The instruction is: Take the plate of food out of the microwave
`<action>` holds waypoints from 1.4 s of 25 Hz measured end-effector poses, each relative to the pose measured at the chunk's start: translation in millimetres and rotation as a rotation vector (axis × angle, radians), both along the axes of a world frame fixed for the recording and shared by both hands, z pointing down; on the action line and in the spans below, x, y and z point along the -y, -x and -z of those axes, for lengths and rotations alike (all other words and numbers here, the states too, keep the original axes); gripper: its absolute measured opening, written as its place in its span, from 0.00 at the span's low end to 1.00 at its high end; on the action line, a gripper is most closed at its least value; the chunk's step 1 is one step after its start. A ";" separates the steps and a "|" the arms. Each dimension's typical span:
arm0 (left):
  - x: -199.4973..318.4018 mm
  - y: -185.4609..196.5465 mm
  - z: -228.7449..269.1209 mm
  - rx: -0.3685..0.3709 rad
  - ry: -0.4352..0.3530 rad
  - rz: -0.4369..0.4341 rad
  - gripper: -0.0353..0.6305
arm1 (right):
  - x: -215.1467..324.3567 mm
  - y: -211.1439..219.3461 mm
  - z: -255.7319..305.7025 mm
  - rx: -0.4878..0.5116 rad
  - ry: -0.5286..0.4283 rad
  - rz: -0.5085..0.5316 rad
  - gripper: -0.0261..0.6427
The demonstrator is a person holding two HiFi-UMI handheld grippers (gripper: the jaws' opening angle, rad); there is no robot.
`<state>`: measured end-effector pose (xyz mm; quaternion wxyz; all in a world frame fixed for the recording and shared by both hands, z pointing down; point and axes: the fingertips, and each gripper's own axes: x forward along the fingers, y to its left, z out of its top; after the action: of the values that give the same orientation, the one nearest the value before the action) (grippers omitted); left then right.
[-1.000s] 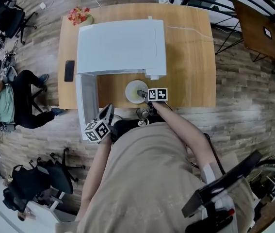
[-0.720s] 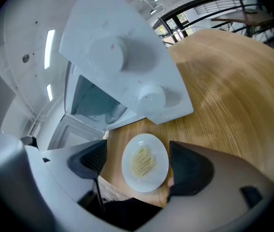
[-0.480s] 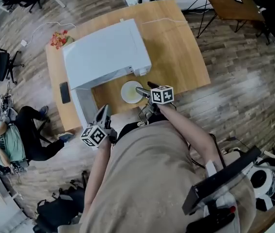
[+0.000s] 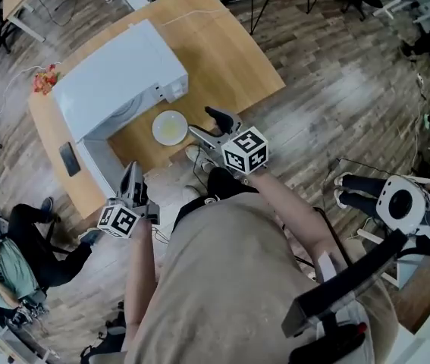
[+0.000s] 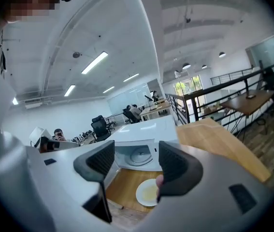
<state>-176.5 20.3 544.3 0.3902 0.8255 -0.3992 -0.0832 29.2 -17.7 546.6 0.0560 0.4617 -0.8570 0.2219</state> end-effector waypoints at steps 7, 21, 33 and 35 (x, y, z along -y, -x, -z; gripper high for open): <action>-34.2 -7.1 10.2 -0.024 -0.046 -0.069 0.06 | -63.4 -54.6 94.6 0.131 -0.165 -0.191 0.48; -107.8 -53.2 10.9 0.015 0.014 0.057 0.06 | -129.0 -131.9 74.9 0.125 -0.126 -0.174 0.41; -168.0 -157.0 13.5 0.016 -0.012 0.089 0.06 | -178.7 -186.9 50.5 0.166 -0.086 -0.033 0.39; -180.3 -175.1 8.4 -0.017 0.000 0.083 0.06 | -185.1 -187.0 51.7 0.179 -0.083 -0.003 0.39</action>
<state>-1.4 200.6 535.8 0.3900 0.8074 -0.4298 -0.1061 216.2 167.4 494.9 -0.0404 0.4431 -0.8665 0.2266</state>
